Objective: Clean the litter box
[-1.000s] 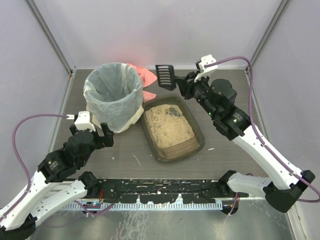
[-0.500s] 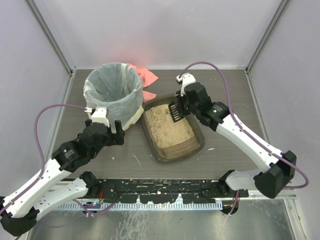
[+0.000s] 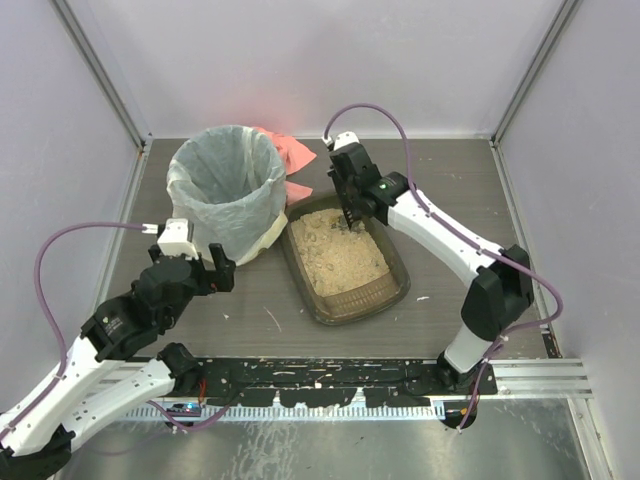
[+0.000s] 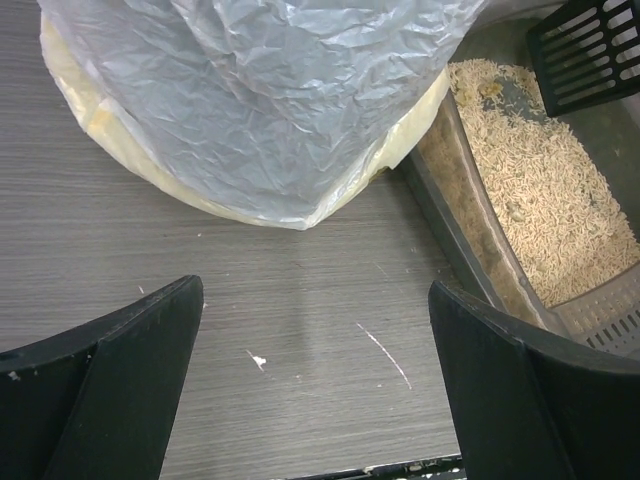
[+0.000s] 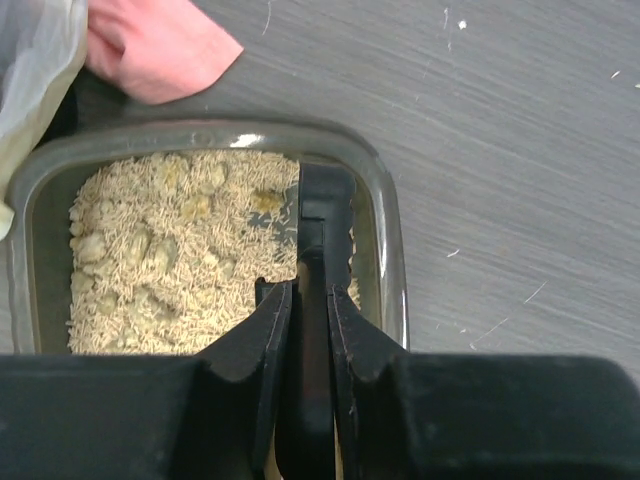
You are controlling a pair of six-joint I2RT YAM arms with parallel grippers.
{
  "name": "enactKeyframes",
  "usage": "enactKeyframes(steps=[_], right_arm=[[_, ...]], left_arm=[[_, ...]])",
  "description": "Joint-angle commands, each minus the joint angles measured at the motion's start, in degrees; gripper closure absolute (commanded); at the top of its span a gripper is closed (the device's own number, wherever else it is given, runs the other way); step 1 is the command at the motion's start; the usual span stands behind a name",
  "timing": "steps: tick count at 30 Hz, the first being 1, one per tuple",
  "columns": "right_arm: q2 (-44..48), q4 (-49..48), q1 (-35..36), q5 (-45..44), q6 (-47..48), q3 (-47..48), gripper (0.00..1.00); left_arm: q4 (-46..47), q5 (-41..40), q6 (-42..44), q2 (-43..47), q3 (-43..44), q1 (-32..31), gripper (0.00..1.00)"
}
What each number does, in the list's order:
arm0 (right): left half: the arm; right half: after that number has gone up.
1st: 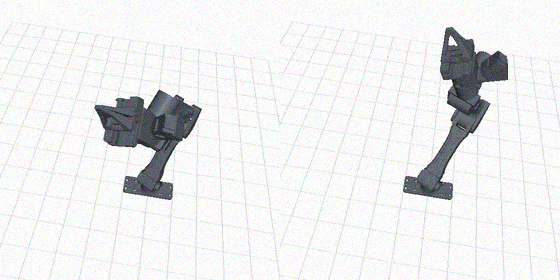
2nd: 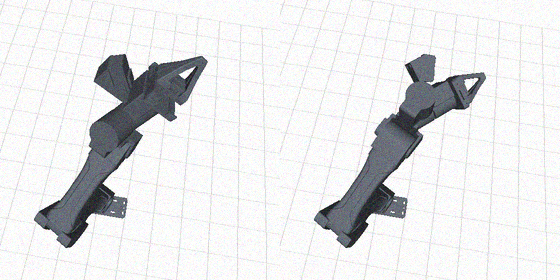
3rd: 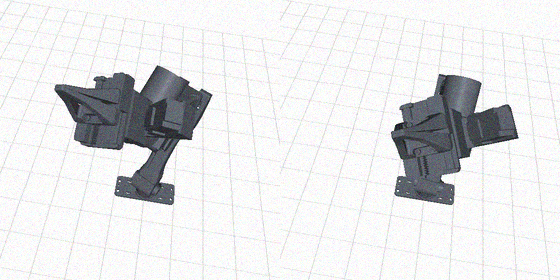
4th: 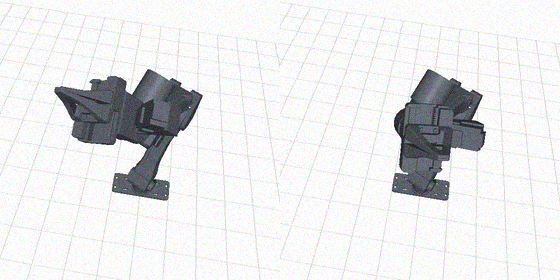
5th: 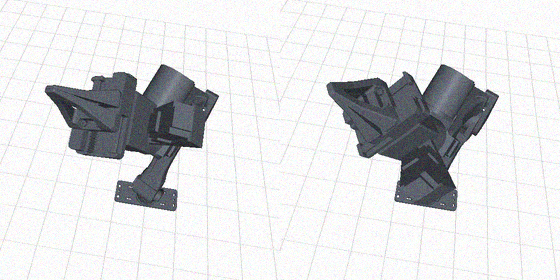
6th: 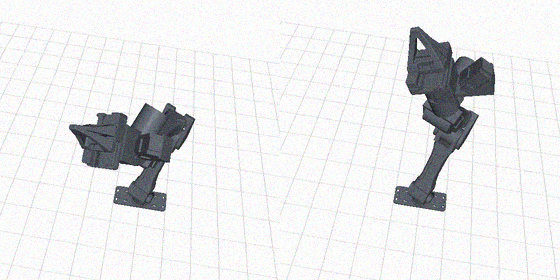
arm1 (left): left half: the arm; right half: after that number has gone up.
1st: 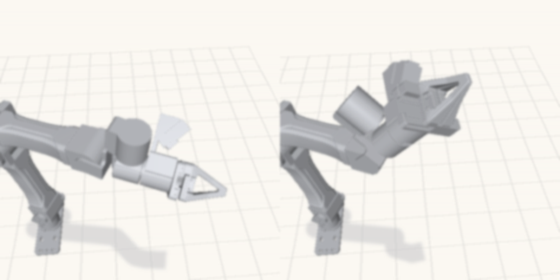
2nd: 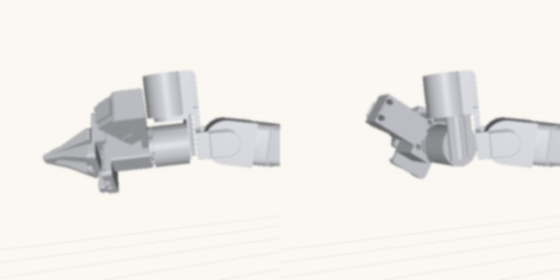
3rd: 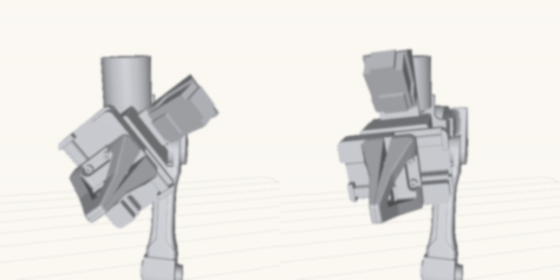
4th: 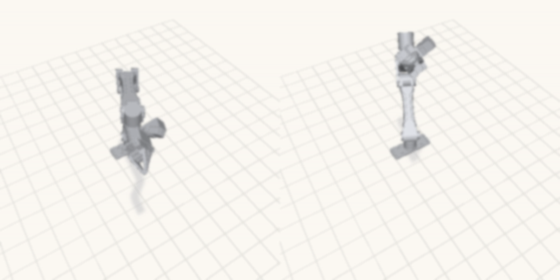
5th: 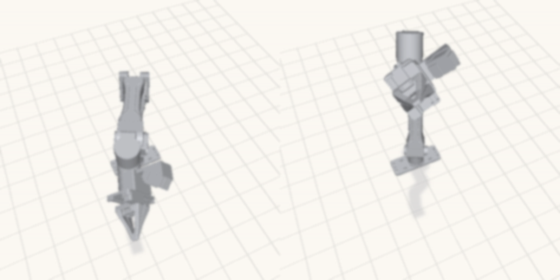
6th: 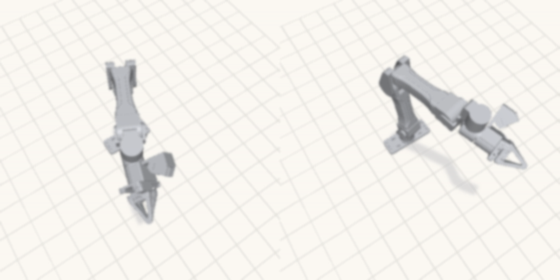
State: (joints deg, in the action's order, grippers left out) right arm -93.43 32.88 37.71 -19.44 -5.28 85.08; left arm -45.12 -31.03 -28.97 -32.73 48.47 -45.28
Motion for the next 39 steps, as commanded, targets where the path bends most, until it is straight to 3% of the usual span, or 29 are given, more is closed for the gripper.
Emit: enactKeyframes(steps=[1, 14, 23, 30, 39], right_arm=[[-3.7, 0.8, 0.0, -4.5, 3.0, 7.6, 0.99], [-14.5, 3.9, 1.0, -1.9, 6.5, 15.3, 0.99], [-16.8, 5.0, 3.0, 10.4, 7.7, 18.9, 0.99], [-16.5, 7.2, 3.5, 15.2, 8.1, 19.1, 0.99], [-17.5, 9.0, -0.9, 25.2, 5.1, 21.2, 0.99]], left_arm=[[-0.4, -2.3, 0.1, 0.5, 1.7, 0.1, 0.03], [-0.7, -3.6, 0.8, 0.6, 1.5, 0.1, 0.02], [-0.6, -4.0, 0.8, 1.2, 0.8, 0.1, 0.01], [-0.5, -4.1, 0.7, 1.4, 0.6, 0.2, 0.01], [-0.8, -4.0, 0.6, 1.8, 0.5, 0.1, 0.01]])
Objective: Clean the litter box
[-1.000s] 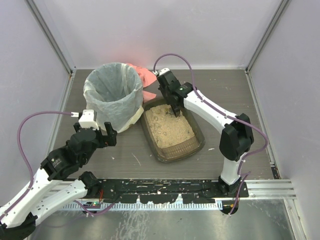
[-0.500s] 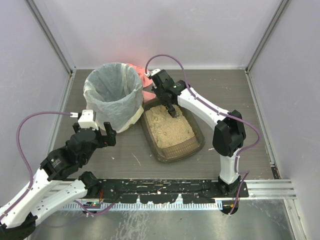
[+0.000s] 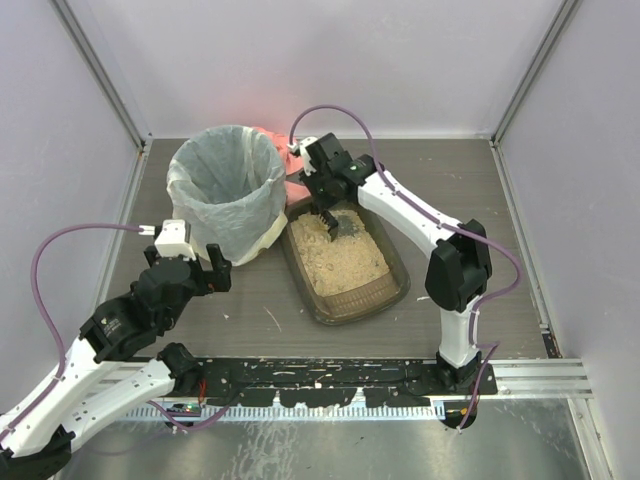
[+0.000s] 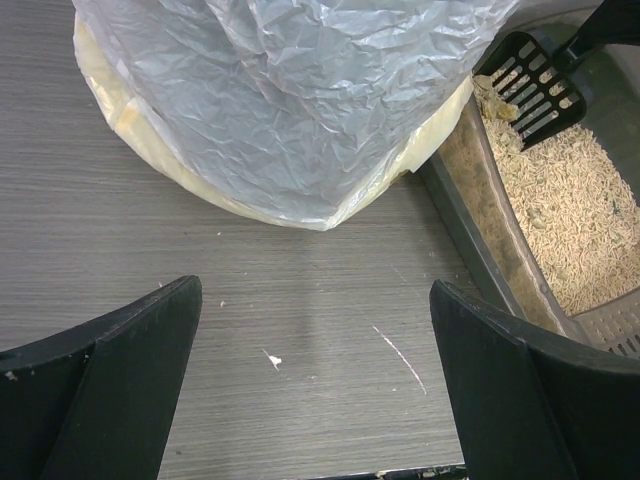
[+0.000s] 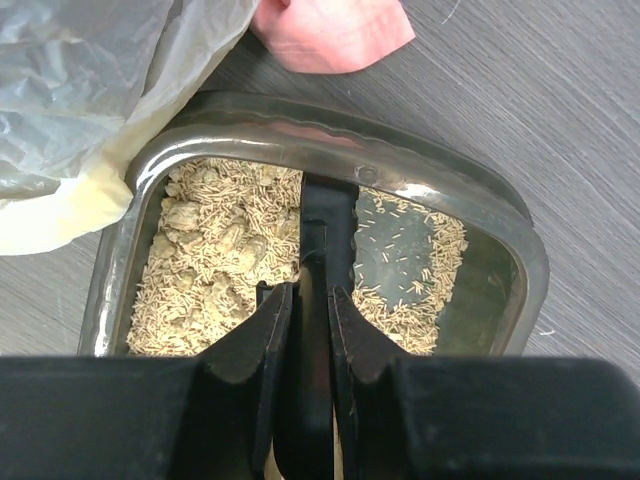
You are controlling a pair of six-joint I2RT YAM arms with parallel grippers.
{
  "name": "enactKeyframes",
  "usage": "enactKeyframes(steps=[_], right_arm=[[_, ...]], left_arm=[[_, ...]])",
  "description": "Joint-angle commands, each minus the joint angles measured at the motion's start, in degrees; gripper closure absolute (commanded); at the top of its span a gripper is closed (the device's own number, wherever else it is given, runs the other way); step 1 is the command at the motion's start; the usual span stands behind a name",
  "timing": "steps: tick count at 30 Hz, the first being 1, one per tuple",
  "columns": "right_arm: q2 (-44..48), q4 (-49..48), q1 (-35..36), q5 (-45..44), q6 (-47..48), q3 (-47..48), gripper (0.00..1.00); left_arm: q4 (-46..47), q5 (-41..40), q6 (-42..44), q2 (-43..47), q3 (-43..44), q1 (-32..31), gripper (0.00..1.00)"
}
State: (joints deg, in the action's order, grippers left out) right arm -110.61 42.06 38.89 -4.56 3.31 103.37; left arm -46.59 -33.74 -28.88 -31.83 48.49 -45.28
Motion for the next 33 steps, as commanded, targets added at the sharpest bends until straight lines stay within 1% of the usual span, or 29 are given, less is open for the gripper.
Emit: enactKeyframes(steps=[1, 5, 10, 15, 20, 26, 29, 33], right_arm=[[-0.5, -0.2, -3.0, 11.8, -4.1, 2.9, 0.99], [-0.7, -1.4, -6.6, 17.5, -7.0, 0.7, 1.0], [0.0, -6.0, -13.3, 25.8, -13.1, -5.9, 0.99], [2.4, -17.0, -19.4, 35.2, -20.3, -18.6, 0.99], [4.1, -30.7, -19.9, 38.9, -29.1, -30.5, 0.99], [6.7, -43.1, -19.0, 38.0, -38.2, -42.2, 0.99], [7.9, -43.7, -17.0, 36.9, -38.3, -43.8, 1.0], [12.0, -46.6, -17.2, 33.4, -40.8, -47.7, 0.99]], left_arm=[[0.6, -1.3, 0.5, 1.1, 0.5, 0.2, 0.01], [0.4, -1.4, 0.4, 1.2, 0.5, 0.1, 0.01], [0.5, -1.2, 0.4, 1.0, 0.6, 0.1, 0.01], [0.9, -1.0, 0.4, 0.5, 0.4, 0.1, 0.01], [1.2, -0.8, 0.5, 0.2, 0.3, 0.1, 0.01], [1.0, -0.9, 0.5, 0.5, 0.1, 0.1, 0.01], [1.2, -0.9, 0.5, 0.3, 0.1, 0.1, 0.01], [1.1, -1.0, 0.5, 0.1, 0.4, 0.2, 0.01]])
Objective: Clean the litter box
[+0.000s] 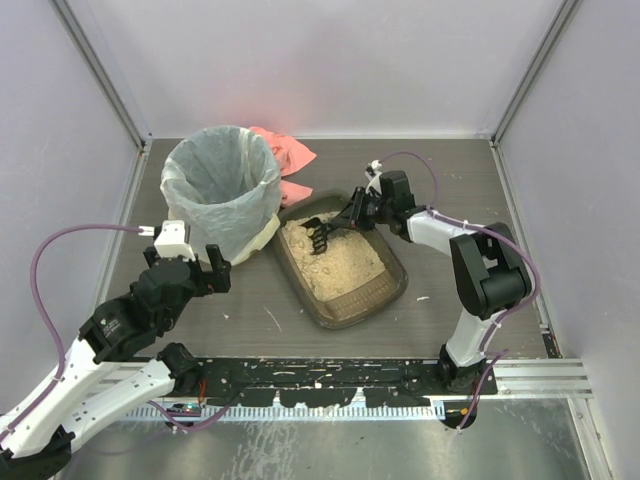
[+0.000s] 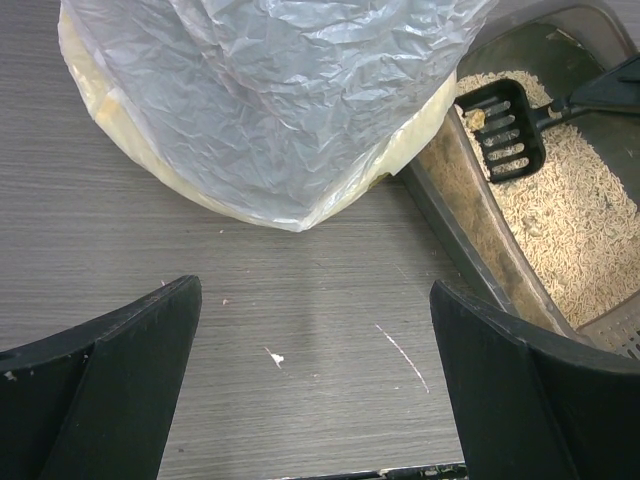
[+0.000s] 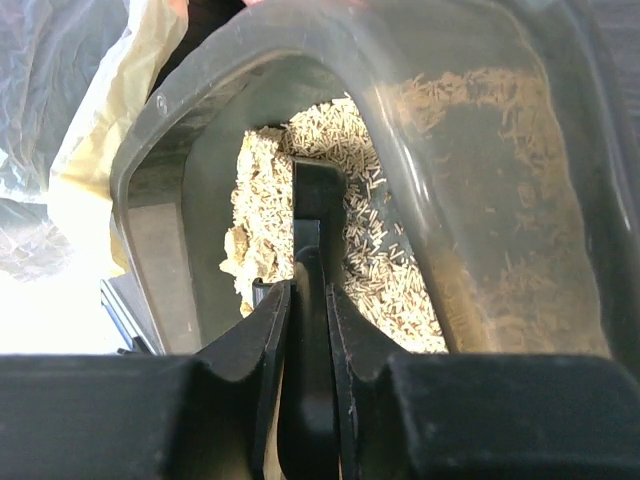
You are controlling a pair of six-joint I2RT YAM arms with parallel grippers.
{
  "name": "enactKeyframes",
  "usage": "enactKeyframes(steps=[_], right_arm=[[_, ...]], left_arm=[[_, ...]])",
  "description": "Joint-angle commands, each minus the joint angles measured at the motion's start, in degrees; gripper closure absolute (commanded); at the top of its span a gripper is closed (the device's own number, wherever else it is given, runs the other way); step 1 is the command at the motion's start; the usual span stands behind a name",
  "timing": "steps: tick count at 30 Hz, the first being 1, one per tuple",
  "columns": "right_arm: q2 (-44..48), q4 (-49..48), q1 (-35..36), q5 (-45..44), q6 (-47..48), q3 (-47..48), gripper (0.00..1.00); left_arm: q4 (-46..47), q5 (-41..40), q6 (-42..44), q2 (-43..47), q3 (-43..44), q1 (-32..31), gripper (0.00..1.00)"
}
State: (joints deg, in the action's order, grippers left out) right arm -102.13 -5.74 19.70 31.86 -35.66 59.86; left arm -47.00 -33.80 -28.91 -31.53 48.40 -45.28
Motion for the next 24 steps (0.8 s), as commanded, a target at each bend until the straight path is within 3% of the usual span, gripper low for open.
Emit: enactKeyframes(steps=[1, 9, 24], right_arm=[[4.7, 0.4, 1.8, -3.6, -2.6, -4.9, 0.99], [14.6, -6.6, -1.2, -6.3, -10.3, -13.1, 0.99], [27.6, -17.2, -10.4, 0.8, -19.8, -25.9, 1.0]], left_arm=[[1.5, -0.9, 0.5, -0.1, 0.4, 0.1, 0.01], [1.5, -0.6, 0.6, -0.2, 0.5, 0.1, 0.01], [2.7, 0.8, 1.0, -1.6, 1.0, 0.1, 0.01]])
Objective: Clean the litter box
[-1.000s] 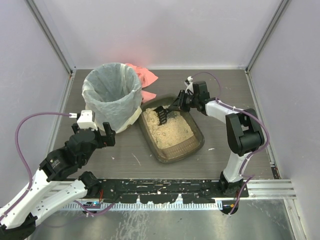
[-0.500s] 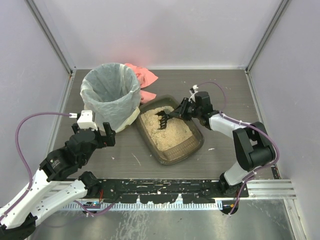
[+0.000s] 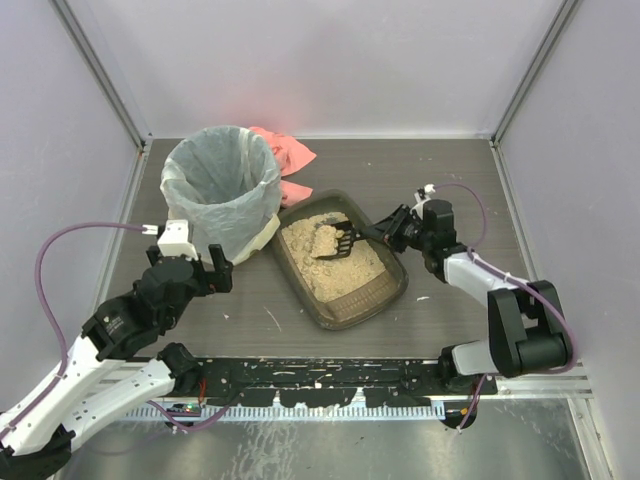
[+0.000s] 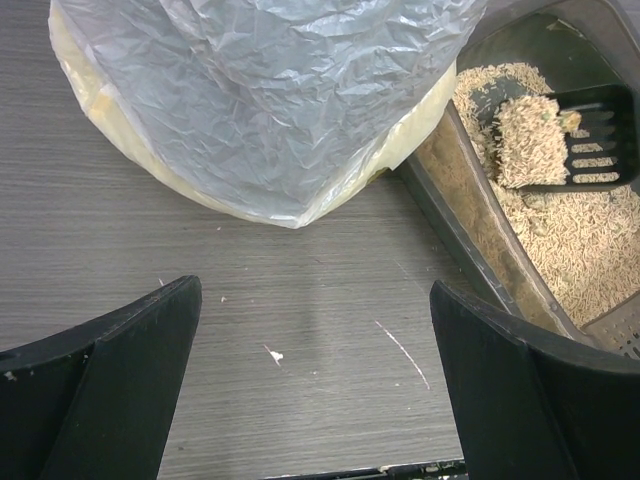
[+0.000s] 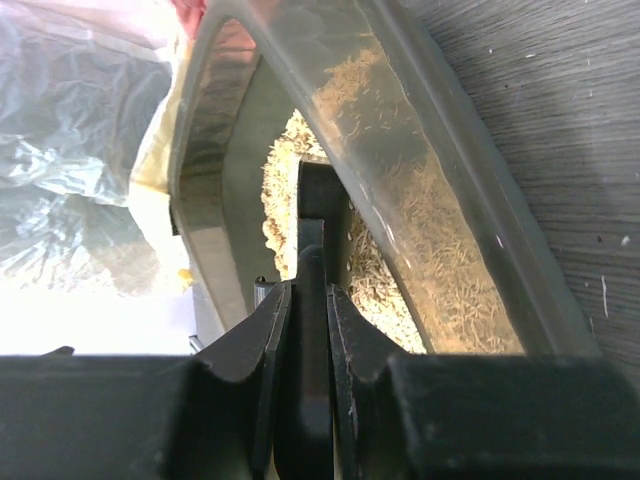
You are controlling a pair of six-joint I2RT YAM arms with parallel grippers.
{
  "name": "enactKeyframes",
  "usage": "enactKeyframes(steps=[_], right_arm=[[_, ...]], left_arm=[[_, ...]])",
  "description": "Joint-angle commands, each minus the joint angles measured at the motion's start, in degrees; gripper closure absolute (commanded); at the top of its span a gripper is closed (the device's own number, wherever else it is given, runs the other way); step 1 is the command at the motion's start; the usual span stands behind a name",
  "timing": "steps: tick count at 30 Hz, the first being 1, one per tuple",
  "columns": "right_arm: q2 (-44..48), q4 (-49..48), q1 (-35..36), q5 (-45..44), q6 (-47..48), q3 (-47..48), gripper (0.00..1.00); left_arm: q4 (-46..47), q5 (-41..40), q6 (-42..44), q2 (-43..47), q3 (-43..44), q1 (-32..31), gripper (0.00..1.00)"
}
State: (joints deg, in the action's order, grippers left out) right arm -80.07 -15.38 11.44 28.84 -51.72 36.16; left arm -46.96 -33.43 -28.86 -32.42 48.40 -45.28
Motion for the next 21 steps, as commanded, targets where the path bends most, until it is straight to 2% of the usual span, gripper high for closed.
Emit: enactKeyframes(steps=[1, 6, 14, 18, 21], right_arm=[[6.6, -8.2, -3.0, 4.7, -4.2, -3.6, 0.99], [10.3, -16.3, -7.2, 10.6, -8.1, -9.9, 0.99], [10.9, -38.8, -9.8, 13.5, -20.4, -20.0, 0.99], [11.6, -40.1, -12.8, 12.9, -22.3, -21.9, 0.99], [10.1, -44.2, -9.7, 14.7, -23.0, -20.9, 0.99]], left_arm=[[2.9, 0.6, 0.9, -0.9, 1.1, 0.2, 0.01], [4.0, 1.3, 0.9, -1.9, 1.2, 0.1, 0.01], [4.6, 1.0, 1.1, -2.0, 1.9, 0.1, 0.01], [4.1, 0.8, 1.3, -2.0, 2.5, 0.1, 0.01], [4.1, 0.8, 1.3, -1.8, 2.3, 0.1, 0.01]])
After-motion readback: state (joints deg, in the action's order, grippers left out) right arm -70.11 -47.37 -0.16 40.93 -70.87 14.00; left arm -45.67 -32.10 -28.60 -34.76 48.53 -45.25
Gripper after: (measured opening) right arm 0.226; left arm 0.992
